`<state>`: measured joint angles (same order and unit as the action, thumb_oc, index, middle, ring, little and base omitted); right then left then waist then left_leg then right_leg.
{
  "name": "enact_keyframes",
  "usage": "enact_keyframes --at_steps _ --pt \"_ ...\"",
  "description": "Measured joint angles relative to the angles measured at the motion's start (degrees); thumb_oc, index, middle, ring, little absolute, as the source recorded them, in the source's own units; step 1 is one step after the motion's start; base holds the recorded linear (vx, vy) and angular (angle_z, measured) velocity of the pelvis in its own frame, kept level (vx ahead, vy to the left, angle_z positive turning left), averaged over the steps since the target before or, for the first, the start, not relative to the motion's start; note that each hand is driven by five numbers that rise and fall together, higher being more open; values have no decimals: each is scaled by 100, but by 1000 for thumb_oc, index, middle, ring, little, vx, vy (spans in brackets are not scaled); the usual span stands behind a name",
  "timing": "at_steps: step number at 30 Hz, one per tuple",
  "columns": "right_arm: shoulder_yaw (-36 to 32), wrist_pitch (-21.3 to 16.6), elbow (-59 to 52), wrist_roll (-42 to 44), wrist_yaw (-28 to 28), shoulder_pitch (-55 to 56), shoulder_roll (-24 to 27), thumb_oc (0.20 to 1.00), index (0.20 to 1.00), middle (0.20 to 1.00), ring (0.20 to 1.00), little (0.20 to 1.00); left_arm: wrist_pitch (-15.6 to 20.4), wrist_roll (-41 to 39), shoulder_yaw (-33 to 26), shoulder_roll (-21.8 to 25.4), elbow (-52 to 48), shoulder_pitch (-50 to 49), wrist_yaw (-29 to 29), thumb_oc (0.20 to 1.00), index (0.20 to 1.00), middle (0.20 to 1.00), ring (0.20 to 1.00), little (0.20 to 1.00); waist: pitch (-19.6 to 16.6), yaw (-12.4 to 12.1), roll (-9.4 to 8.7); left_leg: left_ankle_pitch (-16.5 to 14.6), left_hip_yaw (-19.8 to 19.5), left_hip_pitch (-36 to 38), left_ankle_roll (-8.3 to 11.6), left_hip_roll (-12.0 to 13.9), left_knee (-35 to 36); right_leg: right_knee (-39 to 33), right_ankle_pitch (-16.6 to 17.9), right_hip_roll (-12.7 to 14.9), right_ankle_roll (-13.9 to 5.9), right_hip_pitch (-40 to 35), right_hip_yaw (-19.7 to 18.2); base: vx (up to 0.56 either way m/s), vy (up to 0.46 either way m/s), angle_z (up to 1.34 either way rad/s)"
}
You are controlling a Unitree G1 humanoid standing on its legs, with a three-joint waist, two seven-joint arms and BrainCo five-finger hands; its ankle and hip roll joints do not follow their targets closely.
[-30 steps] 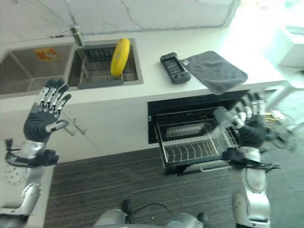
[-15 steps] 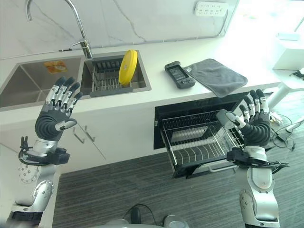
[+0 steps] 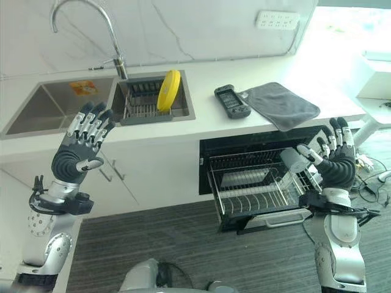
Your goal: Place the dishes in the dishwasher.
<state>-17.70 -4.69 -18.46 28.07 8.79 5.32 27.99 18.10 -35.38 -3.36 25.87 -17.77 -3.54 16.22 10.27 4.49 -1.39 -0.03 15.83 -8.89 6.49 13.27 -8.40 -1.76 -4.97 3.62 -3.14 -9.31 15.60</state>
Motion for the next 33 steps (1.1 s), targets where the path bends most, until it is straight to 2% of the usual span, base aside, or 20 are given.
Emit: enact_keyframes --at_steps 1,3,5,6,8,9,11,13,14,16,18,20,21,22,23,24,26,28,30,33 --pt "-58 4 2 0 -37 -41 10 1000 1000 1000 1000 1000 -6 -11 0 -3 33 31 -3 1000 1000 1000 1000 1000 48 42 95 69 -212 324 63 9 990 -216 185 -15 -92 -33 -146 277 387 -58" --pt "-84 44 20 1 -47 -17 27 1000 1000 1000 1000 1000 6 -241 2 -128 170 121 3 1000 1000 1000 1000 1000 131 127 239 262 -843 475 175 3 1413 -327 185 18 -47 -65 -760 253 363 -39" --pt "-94 78 41 6 -92 2 117 1000 1000 1000 1000 1000 62 -434 2 -222 445 158 85 1000 1000 1000 1000 1000 153 108 274 299 -676 443 172 135 1374 -330 120 252 -160 -186 -864 212 434 -33" --pt "-113 77 42 10 -111 11 122 1000 1000 1000 1000 1000 77 -454 -5 -208 510 138 107 1000 1000 1000 1000 1000 160 105 171 624 -335 486 136 67 1214 -350 77 476 -231 -281 -865 216 483 -24" --pt "-94 113 -92 12 -288 66 39 1000 1000 1000 1000 1000 214 -560 -55 32 469 106 119 1000 1000 1000 1000 1000 159 47 -253 646 503 380 -92 -358 589 -265 -90 1123 -283 -344 -886 262 562 -16" --pt "-97 154 -220 14 -381 95 -72 1000 1000 1000 1000 1000 213 -621 -67 203 441 113 77 1000 1000 1000 1000 1000 139 -1 -370 593 514 497 -401 -580 651 -67 552 1261 -548 -347 -783 266 558 8" --pt "-96 164 -320 15 -424 217 -75 1000 1000 1000 1000 1000 213 -624 -114 249 356 118 72 1000 1000 1000 1000 1000 129 -34 -326 553 493 805 -479 -756 952 134 931 1369 -770 -393 -788 174 381 16" --pt "-85 163 -413 8 -398 183 -46 1000 1000 1000 1000 1000 197 -582 -42 205 194 288 -15 1000 1000 1000 1000 1000 100 -89 -222 612 264 1049 -802 -1040 1315 698 1157 1528 -1023 -264 -605 190 385 50" --pt "-92 164 -411 7 -368 177 -83 1000 1000 1000 1000 1000 177 -493 -28 192 193 301 -78 1000 1000 1000 1000 1000 100 -154 -217 591 254 1079 -822 -1088 1334 797 1230 1564 -1131 -237 -599 252 444 63" --pt "-72 169 -415 1 -264 173 -84 1000 1000 1000 1000 1000 100 -140 53 185 188 387 -240 1000 1000 1000 1000 1000 92 -278 -217 538 85 1136 -902 -1206 1334 1210 1409 1690 -1173 -166 -544 190 285 42" --pt "-70 177 -398 -8 -269 176 -99 1000 1000 1000 1000 1000 44 185 52 187 183 385 -368 1000 1000 1000 1000 1000 89 -362 -208 445 13 1220 -1024 -1233 1334 1658 1740 1712 -1246 -14 -594 164 238 33" --pt "-50 177 -385 -5 -287 165 -109 1000 1000 1000 1000 1000 28 510 37 201 158 389 -587 1000 1000 1000 1000 1000 83 -423 -218 361 -92 1267 -1139 -1209 1334 2075 1265 1644 -1273 264 -596 151 266 22" --pt "36 178 -380 4 -292 164 -123 1000 1000 1000 1000 1000 -115 783 116 179 156 385 -758 1000 1000 1000 1000 1000 40 -523 -194 306 -88 1335 -1111 -1231 1333 2276 1589 1607 -957 467 -231 130 246 15" --pt "77 178 -380 5 -296 164 -132 1000 1000 1000 1000 1000 -152 878 114 218 93 389 -762 1000 1000 1000 1000 1000 28 -496 -172 292 -101 1356 -1126 -1228 1333 2364 1738 1609 -961 516 -247 136 201 0" --pt "135 180 -362 3 -336 136 -121 1000 1000 1000 1000 1000 -161 958 100 201 -40 385 -840 1000 1000 1000 1000 1000 36 -498 -150 207 -90 1397 -1187 -1194 1339 2613 1778 1608 -1226 679 -288 133 98 -20" --pt "253 219 -252 3 -419 52 -96 1000 1000 1000 1000 1000 -183 955 107 153 -73 425 -940 1000 1000 1000 1000 1000 44 -494 -115 173 -33 1438 -1211 -1080 1340 2919 740 1367 -1117 969 -292 133 -6 -33" --pt "305 262 -224 11 -507 48 -9 1000 1000 1000 1000 1000 -231 953 94 246 -58 458 -989 1000 1000 1000 1000 1000 20 -429 -219 123 90 1490 -1158 -1065 1342 2003 324 932 -839 1145 -29 152 -91 -25" --pt "297 266 -167 29 -601 79 172 1000 1000 1000 1000 1000 -232 952 81 232 20 440 -1036 1000 1000 1000 1000 1000 -3 -302 -345 -3 68 1503 -1114 -1154 1343 948 450 870 -775 1338 202 241 -170 0" --pt "201 264 -147 169 -707 265 151 1000 1000 1000 1000 1000 -232 952 -16 182 38 358 -1038 1000 1000 1000 1000 1000 -5 -141 -377 -79 -129 1540 -1028 -1174 1341 -88 1001 888 -855 1468 -345 305 -159 31" --pt "192 283 -124 189 -699 492 -40 1000 1000 1000 1000 1000 -233 954 -57 143 40 250 -964 1000 1000 1000 1000 1000 -12 41 -387 -158 -426 1788 -901 -1146 1372 -325 1408 918 -810 1412 -886 242 -127 55"
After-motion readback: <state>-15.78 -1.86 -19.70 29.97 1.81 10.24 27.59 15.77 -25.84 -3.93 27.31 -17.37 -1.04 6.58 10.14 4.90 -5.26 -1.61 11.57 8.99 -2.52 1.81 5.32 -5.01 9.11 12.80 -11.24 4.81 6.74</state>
